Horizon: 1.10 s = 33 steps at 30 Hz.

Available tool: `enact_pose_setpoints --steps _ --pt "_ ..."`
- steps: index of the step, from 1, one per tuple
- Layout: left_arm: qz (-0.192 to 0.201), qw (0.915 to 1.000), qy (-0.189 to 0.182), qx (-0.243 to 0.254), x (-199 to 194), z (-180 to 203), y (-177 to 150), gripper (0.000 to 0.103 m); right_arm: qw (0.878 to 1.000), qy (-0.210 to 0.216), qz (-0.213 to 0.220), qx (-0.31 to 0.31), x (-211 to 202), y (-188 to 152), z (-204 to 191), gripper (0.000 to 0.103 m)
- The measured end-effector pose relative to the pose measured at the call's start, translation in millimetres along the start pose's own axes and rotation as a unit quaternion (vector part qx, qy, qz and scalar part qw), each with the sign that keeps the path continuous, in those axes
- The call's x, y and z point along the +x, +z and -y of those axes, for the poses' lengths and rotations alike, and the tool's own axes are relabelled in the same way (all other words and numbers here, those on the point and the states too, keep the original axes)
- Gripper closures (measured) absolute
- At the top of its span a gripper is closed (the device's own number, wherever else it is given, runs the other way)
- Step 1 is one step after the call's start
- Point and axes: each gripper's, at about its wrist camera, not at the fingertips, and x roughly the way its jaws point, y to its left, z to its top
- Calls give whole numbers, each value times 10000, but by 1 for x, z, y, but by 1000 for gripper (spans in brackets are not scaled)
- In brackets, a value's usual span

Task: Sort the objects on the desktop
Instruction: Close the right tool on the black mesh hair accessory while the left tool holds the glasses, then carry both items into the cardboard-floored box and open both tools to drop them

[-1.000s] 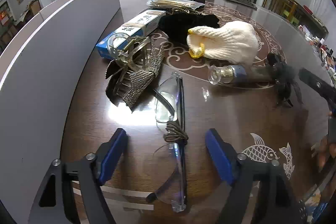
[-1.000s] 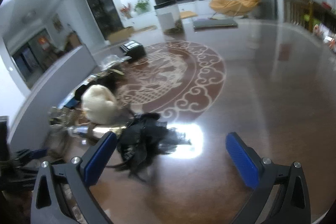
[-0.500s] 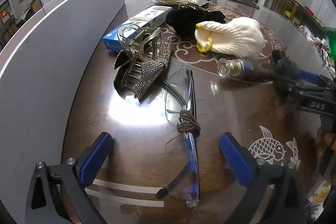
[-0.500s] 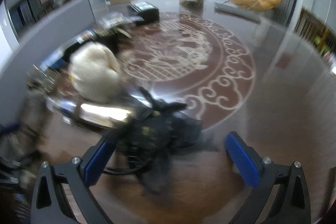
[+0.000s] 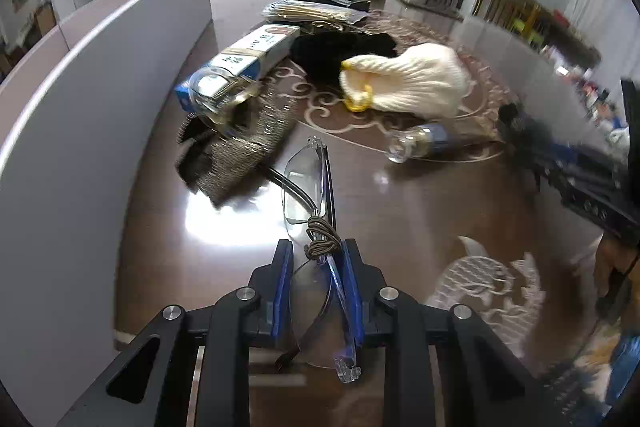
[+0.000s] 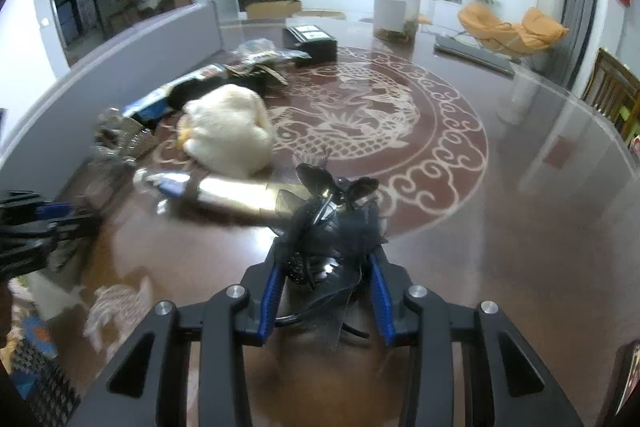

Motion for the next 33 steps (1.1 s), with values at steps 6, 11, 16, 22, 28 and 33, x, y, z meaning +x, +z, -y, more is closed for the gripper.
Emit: enact_pose_setpoints --steps 6,11,16,22,28,33 --pt "220 9992 -337 21 -19 17 -19 78 9988 336 135 315 -43 -24 11 63" --pt "425 9979 -493 48 -37 22 -19 78 9982 409 116 432 -60 -47 3 63" --pt "713 9952 -646 -154 -79 6 -14 78 9975 611 73 361 -60 -41 -18 63" --pt "1087 9895 -479 -824 -136 -81 0 78 9917 1208 313 -301 -65 25 -96 63" --pt "1082 9842 361 -1355 -161 -198 13 78 9682 2186 604 -1060 -57 104 -228 63" --pt "765 9802 869 -1606 -148 -267 22 79 9477 2527 594 -1855 -43 142 -337 63"
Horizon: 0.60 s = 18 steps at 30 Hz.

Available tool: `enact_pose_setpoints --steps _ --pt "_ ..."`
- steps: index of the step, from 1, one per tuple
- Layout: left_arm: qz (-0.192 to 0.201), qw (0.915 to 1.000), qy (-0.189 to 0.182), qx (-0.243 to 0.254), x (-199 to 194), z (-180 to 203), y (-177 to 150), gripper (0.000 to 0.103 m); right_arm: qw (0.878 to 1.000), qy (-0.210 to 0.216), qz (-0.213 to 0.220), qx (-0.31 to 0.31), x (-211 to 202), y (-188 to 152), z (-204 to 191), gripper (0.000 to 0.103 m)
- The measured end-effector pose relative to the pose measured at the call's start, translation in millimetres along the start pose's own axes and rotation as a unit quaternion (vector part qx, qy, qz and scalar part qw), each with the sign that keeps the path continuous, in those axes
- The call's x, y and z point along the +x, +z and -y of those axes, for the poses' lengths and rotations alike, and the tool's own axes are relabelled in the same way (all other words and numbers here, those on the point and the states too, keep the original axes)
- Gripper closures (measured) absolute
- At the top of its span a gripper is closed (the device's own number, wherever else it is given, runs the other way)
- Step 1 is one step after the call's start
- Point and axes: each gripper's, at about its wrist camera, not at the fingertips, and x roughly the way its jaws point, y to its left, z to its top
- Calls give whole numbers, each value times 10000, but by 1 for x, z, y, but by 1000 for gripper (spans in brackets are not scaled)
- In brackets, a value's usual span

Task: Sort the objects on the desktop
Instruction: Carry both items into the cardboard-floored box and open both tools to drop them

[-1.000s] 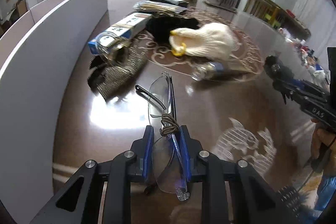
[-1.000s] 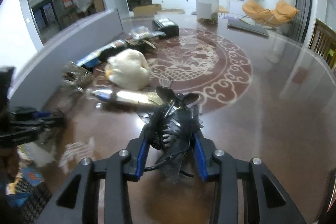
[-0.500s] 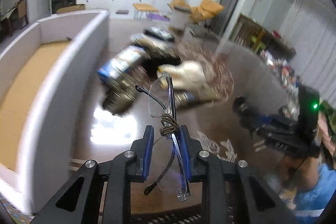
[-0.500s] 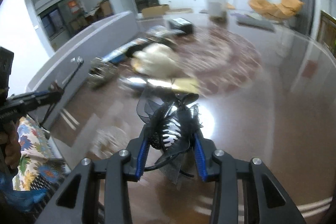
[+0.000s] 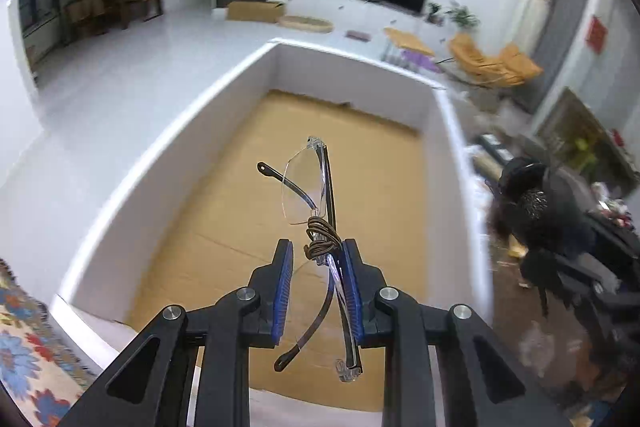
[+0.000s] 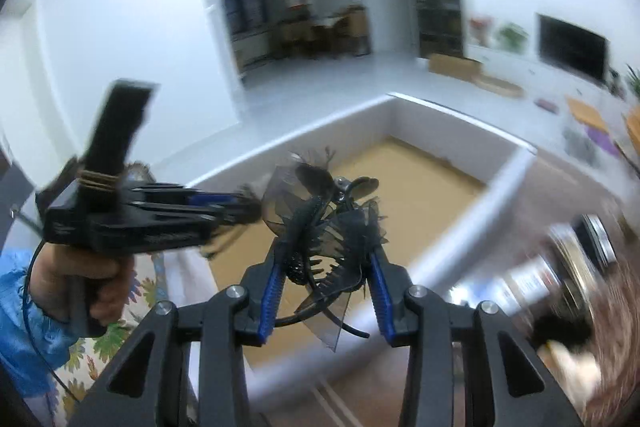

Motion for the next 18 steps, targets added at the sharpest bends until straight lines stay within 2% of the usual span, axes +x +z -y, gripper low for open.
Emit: enact_pose_setpoints --steps 3,9,10,11,12,13,15,18 --pt "-289 9992 271 -49 20 -22 3 79 9991 10 -303 -291 40 13 -23 63" --pt "-867 9946 556 -150 51 -48 -3 76 9938 -258 -829 -689 90 6 -43 61" --pt "-933 9935 621 -180 53 -51 -4 74 9924 -356 -906 -755 95 4 -45 51" --pt "-974 9927 681 -201 56 -54 -3 60 9911 -437 -956 -812 98 3 -48 25" --pt "-1021 9914 778 -250 59 -54 -4 35 9908 -433 -980 -829 101 2 -51 10" --pt "-1023 9907 843 -298 59 -56 -4 27 9910 -410 -972 -821 102 1 -51 0" --pt "-851 9919 863 -389 53 -58 -6 20 9914 -408 -913 -840 100 -1 -56 0" --pt "-772 9920 915 -406 49 -56 -7 18 9912 -491 -807 -927 88 -5 -56 0"
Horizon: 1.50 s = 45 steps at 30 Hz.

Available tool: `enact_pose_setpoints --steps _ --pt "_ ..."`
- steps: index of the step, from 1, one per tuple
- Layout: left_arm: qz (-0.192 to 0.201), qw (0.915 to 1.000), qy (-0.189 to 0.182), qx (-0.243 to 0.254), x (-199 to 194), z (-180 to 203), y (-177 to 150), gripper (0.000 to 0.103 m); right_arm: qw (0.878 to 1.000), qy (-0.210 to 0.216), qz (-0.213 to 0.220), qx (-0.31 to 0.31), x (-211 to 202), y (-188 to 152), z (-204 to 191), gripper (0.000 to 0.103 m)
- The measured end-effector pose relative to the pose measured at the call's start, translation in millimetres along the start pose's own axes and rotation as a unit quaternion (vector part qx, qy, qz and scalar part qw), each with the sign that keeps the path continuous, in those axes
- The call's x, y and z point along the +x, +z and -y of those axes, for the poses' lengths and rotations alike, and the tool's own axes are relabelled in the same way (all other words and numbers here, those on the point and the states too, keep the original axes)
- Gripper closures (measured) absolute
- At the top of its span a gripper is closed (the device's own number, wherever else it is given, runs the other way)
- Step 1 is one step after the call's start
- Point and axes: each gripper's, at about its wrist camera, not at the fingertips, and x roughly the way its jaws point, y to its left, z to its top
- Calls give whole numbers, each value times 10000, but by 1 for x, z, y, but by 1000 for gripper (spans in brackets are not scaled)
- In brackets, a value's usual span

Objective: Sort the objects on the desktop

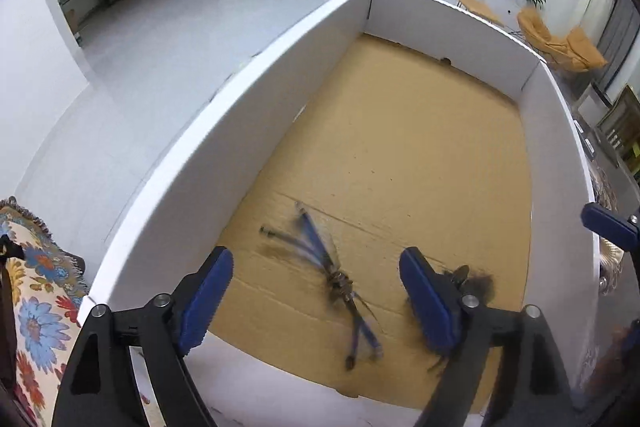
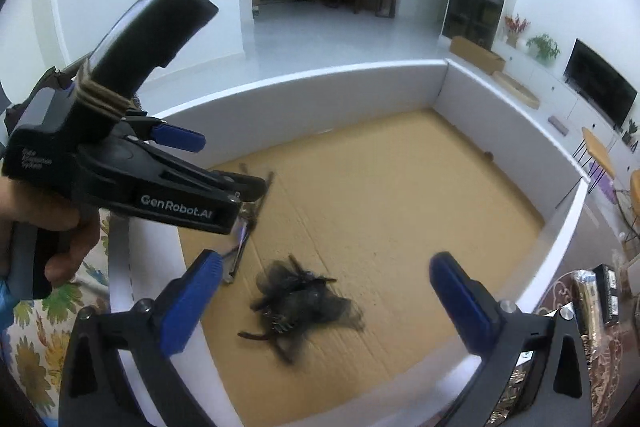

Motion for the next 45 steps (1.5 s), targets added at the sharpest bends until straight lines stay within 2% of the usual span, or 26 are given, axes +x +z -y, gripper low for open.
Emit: enact_pose_setpoints --steps 5,7,11,13,17,21,25,27,29,32,36,39,45 --pt "268 9996 25 -94 -15 8 -11 18 9989 -210 410 45 -26 -11 16 0" --pt "554 9984 -18 -144 -31 18 -22 18 9973 -380 625 106 -43 -24 29 0" --pt "1039 9944 -197 40 -68 41 -48 18 9916 -857 923 295 -85 -68 55 0" --pt "1259 9910 -394 246 -86 65 -62 18 9873 -1167 971 459 -104 -96 73 0" --pt "1510 9824 -901 634 -111 114 -78 18 9738 -1845 872 1001 -137 -164 119 0" --pt "1446 9711 -1518 1137 -126 185 -90 16 9543 -2471 342 1647 -155 -230 177 0" --pt "1154 9632 -1873 1545 -114 245 -108 9 9293 -2763 -18 2450 -169 -280 232 0" --pt "931 9617 -1839 1809 -94 274 -119 9 9176 -2832 -241 2778 -170 -307 252 0" --pt "771 9625 -1716 1955 -71 297 -124 9 9113 -2859 -376 2940 -170 -317 261 0" --pt "591 9641 -1506 2104 -37 319 -132 9 9085 -2849 -463 3023 -159 -319 271 0" --pt "523 9645 -1505 2104 -12 342 -131 9 9111 -2834 -576 2937 -149 -327 273 0" --pt "500 9646 -1460 2138 2 351 -125 9 9094 -2722 -702 3066 -140 -334 279 0" --pt "474 9655 -1368 2166 22 363 -117 9 9056 -2449 -662 3399 -136 -343 294 0"
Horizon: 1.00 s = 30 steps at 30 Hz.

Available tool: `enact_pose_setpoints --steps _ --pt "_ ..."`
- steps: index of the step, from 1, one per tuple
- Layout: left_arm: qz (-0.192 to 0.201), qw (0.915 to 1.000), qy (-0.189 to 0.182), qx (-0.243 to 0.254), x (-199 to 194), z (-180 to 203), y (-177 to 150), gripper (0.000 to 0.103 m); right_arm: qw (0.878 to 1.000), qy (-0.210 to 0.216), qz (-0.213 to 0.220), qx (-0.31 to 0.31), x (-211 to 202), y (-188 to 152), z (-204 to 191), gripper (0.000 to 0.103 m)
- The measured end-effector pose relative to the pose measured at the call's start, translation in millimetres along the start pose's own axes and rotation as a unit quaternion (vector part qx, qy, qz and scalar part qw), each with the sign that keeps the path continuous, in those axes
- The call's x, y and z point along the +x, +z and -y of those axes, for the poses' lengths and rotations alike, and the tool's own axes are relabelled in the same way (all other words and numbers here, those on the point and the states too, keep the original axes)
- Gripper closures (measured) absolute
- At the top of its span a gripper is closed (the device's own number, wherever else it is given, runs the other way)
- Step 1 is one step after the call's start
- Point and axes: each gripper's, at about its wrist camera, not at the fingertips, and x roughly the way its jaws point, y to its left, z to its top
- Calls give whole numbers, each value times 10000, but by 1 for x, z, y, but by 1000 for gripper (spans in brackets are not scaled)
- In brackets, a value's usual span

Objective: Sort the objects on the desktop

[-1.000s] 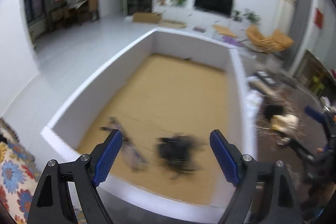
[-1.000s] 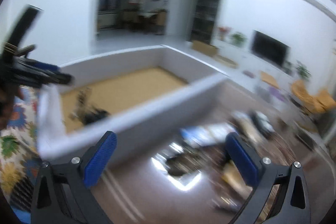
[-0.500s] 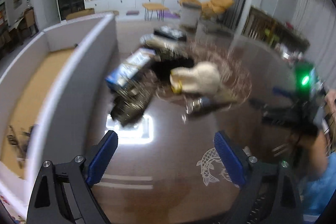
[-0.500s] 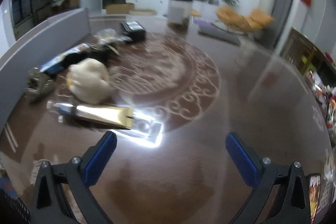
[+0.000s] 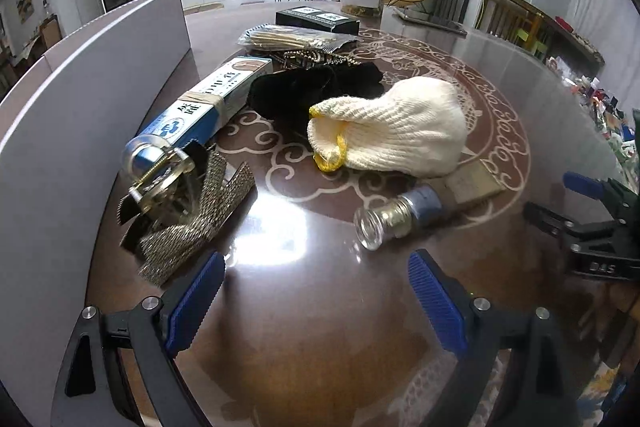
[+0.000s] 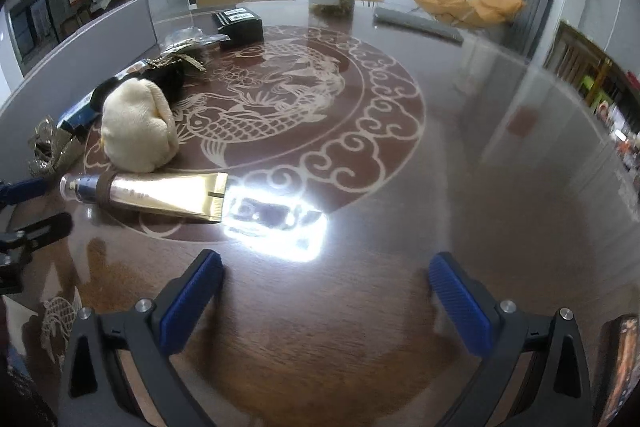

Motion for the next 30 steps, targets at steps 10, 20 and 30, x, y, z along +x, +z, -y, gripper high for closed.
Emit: enact_pose_setpoints --steps 10,20,30 --pt "190 9996 172 67 4 3 -4 5 10000 -9 1 29 -1 -4 0 0" --pt "155 9997 187 12 6 0 -5 0 10000 -8 3 26 -1 -4 0 0" --pt "157 9997 184 14 6 0 -5 0 10000 -7 4 24 0 -5 0 0"
